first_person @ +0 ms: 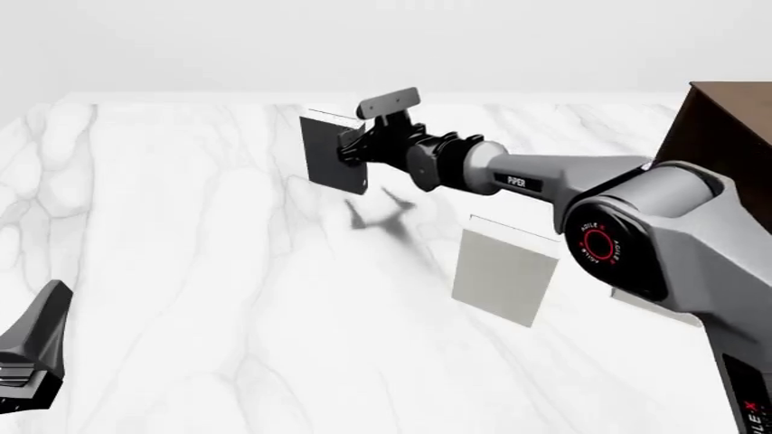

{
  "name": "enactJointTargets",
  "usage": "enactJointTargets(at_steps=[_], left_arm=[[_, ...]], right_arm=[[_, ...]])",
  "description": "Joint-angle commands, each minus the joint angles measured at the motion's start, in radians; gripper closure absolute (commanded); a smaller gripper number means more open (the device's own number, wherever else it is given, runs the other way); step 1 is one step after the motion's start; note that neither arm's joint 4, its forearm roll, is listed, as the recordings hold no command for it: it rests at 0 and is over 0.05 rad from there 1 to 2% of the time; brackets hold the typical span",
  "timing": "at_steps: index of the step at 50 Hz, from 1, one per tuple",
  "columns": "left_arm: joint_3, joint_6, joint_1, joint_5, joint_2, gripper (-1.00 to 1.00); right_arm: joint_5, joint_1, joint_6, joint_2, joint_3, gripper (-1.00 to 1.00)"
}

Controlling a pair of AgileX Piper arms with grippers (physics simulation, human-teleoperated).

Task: Pick up the book on the left and place it on top of the shelf.

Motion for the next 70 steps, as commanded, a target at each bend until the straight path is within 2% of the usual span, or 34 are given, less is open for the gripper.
enactJointTargets(at_steps=[1,27,52,53,70], left_arm=[[0.0,0.0,0.0,0.0,0.0,-1.0],[0.0,0.0,0.0,0.0,0.0,-1.0],[0.0,0.0,0.0,0.0,0.0,-1.0],[0.0,0.0,0.0,0.0,0.0,-1.0],[0.0,0.0,0.0,0.0,0.0,-1.0]], right_arm=[[0.016,0.004,0.006,0.045,-0.046,-1.0],[0.024,0.012,0.018,0.091,-0.088,-1.0],[0.03,0.009,0.003,0.096,-0.109,-1.0],[0.024,0.011,0.0,0.092,-0.101,1.0],[-0.017,-0.002,-0.025,0.055,-0.066,1.0]])
